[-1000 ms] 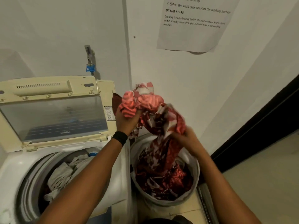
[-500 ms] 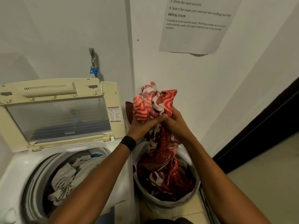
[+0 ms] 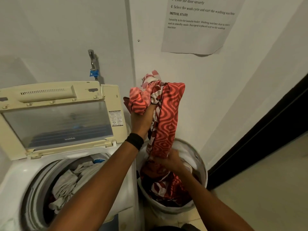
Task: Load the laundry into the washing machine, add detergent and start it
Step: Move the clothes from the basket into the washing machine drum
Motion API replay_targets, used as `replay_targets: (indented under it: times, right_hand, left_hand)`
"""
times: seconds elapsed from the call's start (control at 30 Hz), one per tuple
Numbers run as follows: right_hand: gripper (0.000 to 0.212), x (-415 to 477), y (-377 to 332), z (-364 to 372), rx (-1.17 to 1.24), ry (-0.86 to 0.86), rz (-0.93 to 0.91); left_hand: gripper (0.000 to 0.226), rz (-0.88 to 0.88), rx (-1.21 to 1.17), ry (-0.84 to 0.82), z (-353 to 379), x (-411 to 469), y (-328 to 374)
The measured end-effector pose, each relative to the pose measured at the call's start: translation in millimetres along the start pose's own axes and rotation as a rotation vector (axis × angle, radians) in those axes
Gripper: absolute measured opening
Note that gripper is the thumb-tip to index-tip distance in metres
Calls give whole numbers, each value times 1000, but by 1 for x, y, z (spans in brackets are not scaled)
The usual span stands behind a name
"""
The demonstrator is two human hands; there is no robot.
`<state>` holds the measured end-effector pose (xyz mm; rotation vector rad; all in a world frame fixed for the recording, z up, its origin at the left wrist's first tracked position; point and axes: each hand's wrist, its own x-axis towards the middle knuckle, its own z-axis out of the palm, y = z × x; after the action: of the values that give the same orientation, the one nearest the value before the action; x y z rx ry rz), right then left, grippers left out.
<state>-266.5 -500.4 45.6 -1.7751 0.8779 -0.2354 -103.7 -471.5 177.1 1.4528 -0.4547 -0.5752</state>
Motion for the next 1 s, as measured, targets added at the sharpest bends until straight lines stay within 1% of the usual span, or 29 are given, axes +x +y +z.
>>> replay_targets:
  times: [0.03,0.07,0.1,0.17,0.2,0.3,0.33,0.37,0.43,0.47,0.53,0.6,0.63,0.67,0.73,0.77,0.8,0.83,0.87,0.9,0.93,0.97,1.0]
  right_hand:
    - [50,-3,6,0,20,-10,-1]
    - [41,-8,6,-4,25,2,-21]
    - [35,-12,3,-10,23,30,-69]
    - [32,-22,-18,-35,63,156,-172]
    - [32,-27,-32,-52,116,248,-225]
    - [41,-35,-71,-114,420,588,-313]
    - [43,-35,-80,-132,479,651,-344]
    - [44,-33,-89,-142,502,679,-383]
    - [36,-23,-112,-143,475,708,-440]
    - [31,-17,-122,-134,441,706,-450]
    - [24,-2,-134,-109,359,645,-469]
    - [23,10,-124,-86,241,580,-467]
    - [20,16,-116,-81,194,563,-468]
    - [17,19,-111,-78,142,559,-473]
    - [13,19,-110,-78,87,533,-518]
    - [13,17,-112,-78,107,489,-531]
    - [16,14,-113,-77,125,421,-536]
    - [20,10,-116,-74,128,338,-531]
    - [28,6,-118,-73,114,252,-509]
    - [37,4,-120,-75,95,170,-474]
    - [47,3,-120,-79,67,99,-461]
    - [59,2,-120,-83,41,41,-463]
    - [73,2,-118,-87,29,-7,-479]
  left_hand:
    - [49,31,10,18,-1,0,4]
    - [41,63,18,44,-4,1,6]
    - [38,86,28,66,-8,2,7]
    - [46,130,87,104,-21,6,6]
    - [50,177,165,118,-29,8,2]
    - [50,457,507,111,-42,7,-18]
    - [54,511,605,101,-43,6,-24]
    - [61,517,666,87,-44,7,-28]
    - [69,461,704,33,-39,5,-32]
    - [75,398,643,-52,-35,3,-31]
    - [87,197,415,-293,-27,-7,-18]
    - [86,-7,236,-516,-28,-16,-7]
    - [84,-66,189,-584,-31,-16,-5]
    - [84,-86,164,-644,-34,-17,-3]
    - [89,-27,201,-699,-30,-22,-2]
    - [89,19,214,-652,-25,-24,-4]
    - [89,42,208,-543,-19,-24,-7]
    - [91,40,179,-399,-16,-24,-11]
    - [93,28,154,-268,-16,-21,-15]
    - [93,28,135,-180,-18,-18,-18]
    - [88,35,139,-130,-20,-15,-21]
    - [78,49,158,-98,-22,-11,-25]
    - [62,61,185,-82,-24,-7,-28]
